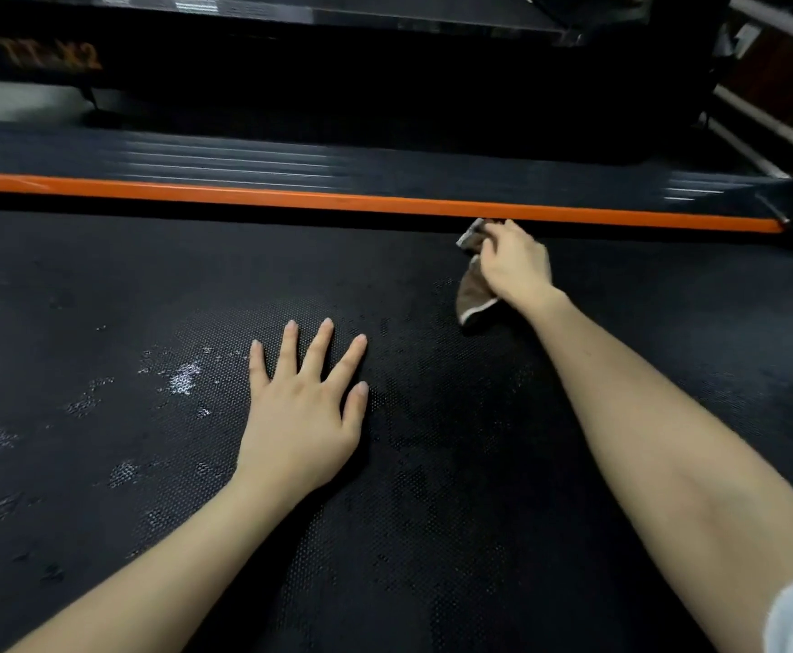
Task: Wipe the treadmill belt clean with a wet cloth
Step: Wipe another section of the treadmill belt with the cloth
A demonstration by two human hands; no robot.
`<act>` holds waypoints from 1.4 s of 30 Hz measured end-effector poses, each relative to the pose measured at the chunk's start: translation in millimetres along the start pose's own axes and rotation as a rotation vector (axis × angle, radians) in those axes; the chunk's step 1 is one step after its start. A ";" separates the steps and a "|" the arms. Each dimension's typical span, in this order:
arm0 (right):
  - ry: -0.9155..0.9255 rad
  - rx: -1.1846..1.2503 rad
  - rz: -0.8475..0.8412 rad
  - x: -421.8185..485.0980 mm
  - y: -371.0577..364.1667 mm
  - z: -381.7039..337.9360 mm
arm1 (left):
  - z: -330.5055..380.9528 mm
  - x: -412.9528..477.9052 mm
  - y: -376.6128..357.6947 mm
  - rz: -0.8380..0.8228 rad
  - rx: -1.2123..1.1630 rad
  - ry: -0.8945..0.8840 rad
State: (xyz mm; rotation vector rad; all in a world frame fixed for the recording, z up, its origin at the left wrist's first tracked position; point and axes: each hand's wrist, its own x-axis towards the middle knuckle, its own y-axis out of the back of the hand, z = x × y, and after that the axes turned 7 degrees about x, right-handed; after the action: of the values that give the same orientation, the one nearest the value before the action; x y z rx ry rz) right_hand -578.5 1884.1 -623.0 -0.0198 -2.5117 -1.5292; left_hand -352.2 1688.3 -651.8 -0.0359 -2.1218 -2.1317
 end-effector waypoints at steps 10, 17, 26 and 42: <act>0.228 -0.038 -0.121 -19.1 -22.6 -54.9 | 0.5 1.0 -0.6 -0.004 0.005 -0.005; 0.002 0.017 0.026 -6.3 -8.4 -18.1 | 2.5 0.5 -0.1 -0.005 0.003 0.015; 0.413 0.098 -0.213 -151.4 0.3 -53.0 | -2.2 1.1 2.2 -0.025 -0.049 0.025; 0.455 0.123 -0.238 -361.5 57.9 -14.8 | -3.2 -20.3 24.4 -0.020 -0.162 0.047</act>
State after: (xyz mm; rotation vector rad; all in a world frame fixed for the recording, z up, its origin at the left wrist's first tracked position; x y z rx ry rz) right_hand -215.2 1931.4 -629.7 0.5941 -2.2867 -1.2709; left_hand -329.1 1686.7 -629.8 0.0187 -1.9270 -2.2873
